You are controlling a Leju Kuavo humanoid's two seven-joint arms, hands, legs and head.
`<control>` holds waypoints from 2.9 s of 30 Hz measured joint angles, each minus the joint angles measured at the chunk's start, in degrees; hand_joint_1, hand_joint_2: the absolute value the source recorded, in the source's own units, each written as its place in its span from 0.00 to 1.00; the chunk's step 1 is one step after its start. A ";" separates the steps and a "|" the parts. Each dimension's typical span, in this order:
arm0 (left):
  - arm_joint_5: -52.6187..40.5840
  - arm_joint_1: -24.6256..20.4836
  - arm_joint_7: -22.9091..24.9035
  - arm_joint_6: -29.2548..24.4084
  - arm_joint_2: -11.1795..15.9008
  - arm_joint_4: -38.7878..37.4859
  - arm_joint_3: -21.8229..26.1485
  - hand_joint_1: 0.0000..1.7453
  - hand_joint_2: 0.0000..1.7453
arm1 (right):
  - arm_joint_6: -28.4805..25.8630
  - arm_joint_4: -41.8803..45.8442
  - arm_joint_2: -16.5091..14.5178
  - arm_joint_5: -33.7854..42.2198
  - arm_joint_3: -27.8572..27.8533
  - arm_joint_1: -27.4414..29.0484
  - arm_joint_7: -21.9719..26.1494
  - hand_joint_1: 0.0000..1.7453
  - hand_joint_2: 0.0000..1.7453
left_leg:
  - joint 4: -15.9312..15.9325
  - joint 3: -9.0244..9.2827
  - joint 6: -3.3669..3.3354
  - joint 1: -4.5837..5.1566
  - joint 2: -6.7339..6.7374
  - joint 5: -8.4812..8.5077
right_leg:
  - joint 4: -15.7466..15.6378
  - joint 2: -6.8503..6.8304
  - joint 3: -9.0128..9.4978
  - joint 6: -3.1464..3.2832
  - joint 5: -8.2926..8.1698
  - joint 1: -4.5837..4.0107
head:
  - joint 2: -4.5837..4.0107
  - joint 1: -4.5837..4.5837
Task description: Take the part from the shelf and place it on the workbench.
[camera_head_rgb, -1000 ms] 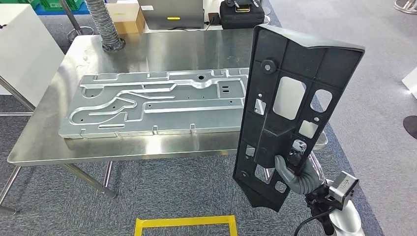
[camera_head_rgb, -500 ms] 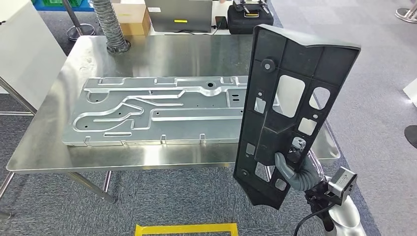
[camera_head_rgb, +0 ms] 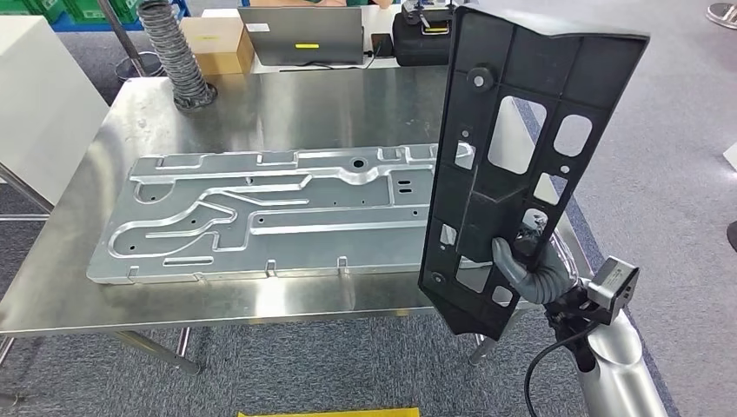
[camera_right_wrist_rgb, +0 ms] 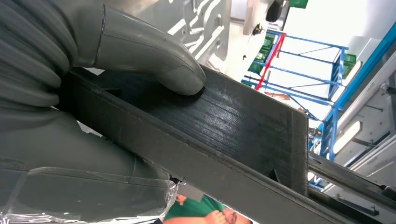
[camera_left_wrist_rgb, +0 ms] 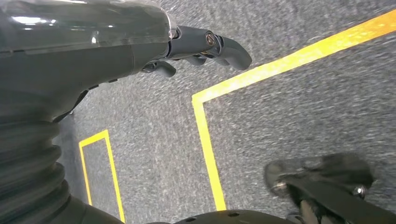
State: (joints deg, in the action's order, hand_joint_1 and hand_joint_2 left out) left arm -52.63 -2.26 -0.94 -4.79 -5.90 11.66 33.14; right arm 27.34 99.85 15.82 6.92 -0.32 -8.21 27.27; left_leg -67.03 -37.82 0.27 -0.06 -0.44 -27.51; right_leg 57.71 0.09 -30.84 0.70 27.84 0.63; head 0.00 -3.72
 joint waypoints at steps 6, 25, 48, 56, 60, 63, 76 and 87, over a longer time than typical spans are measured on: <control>-0.05 -0.13 0.00 0.00 -0.07 -0.01 0.04 0.00 1.00 | 0.39 -1.60 0.36 0.60 0.19 -2.53 -0.73 0.99 1.00 | 7.93 3.06 -0.97 0.38 0.01 2.88 | 0.18 0.20 0.67 -1.07 1.02 -0.30 | 0.00 0.00; -1.33 -0.33 0.33 -0.78 -0.56 0.00 0.06 0.00 1.00 | -0.07 -10.63 0.69 -0.48 2.45 -13.60 -6.69 0.99 1.00 | 6.36 5.37 -0.44 0.43 -0.48 -1.86 | 0.37 -0.12 -4.31 -0.62 -3.20 0.30 | 0.00 0.01; -3.74 -0.96 -0.85 -2.74 -0.97 -0.01 0.06 0.00 1.00 | -30.21 -38.06 -0.91 -46.77 23.51 -36.06 -10.28 0.99 1.00 | 8.07 3.19 -2.49 0.30 -0.58 2.49 | 8.76 0.00 -8.07 -1.94 -0.83 -0.11 | 0.00 0.02; -3.88 -0.99 -1.08 -2.76 -0.95 0.01 0.08 0.00 1.00 | -31.68 -41.18 -2.58 -52.12 28.74 -40.00 -10.51 0.99 1.00 | 5.10 1.71 -0.42 0.48 -0.60 0.27 | -0.62 -0.31 -3.72 -0.10 -3.59 -0.15 | 0.00 0.01; -4.00 -0.99 -1.20 -2.72 -0.72 0.00 0.08 0.00 1.00 | -32.65 -42.52 -3.44 -56.94 32.11 -41.24 -10.83 0.99 1.00 | -6.99 -4.44 0.72 -0.07 -0.48 -4.03 | -0.65 -0.32 -3.36 0.18 -3.38 -0.14 | 0.00 0.00; -4.17 -0.99 -1.20 -2.63 -0.54 0.01 0.08 0.00 1.00 | -33.44 -43.16 -3.98 -60.15 34.40 -41.37 -11.35 0.99 1.00 | 0.04 -1.70 1.11 -0.53 -0.20 1.05 | -0.20 -0.25 -2.98 -0.33 -2.78 0.00 | 0.00 0.00; -5.12 -1.40 -1.32 -2.34 -0.53 -0.01 0.08 0.00 1.00 | -35.01 -44.28 -4.62 -66.46 40.62 -42.67 -12.03 0.00 0.00 | 8.07 2.14 -1.97 -0.37 -0.25 3.31 | 17.06 -0.15 -11.46 -2.61 4.42 0.08 | 0.00 0.02; -4.58 -1.76 -0.80 -1.05 -0.27 -0.01 0.08 0.00 0.00 | -34.88 -43.92 -5.74 -65.94 42.80 -43.36 -11.98 0.00 0.00 | 3.77 0.92 0.29 -0.08 -0.13 0.06 | -0.73 -0.45 -3.22 0.17 -3.57 -0.27 | 0.00 0.00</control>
State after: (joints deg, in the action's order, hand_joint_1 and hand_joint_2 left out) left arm -57.21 -4.02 -1.74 -5.84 -6.17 11.65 33.22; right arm -7.54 55.93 10.09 -59.01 42.48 -51.57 15.29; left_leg -63.26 -36.90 0.56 -0.14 -0.57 -27.45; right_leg 56.98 -0.36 -34.06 0.87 24.27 0.36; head 0.00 -3.72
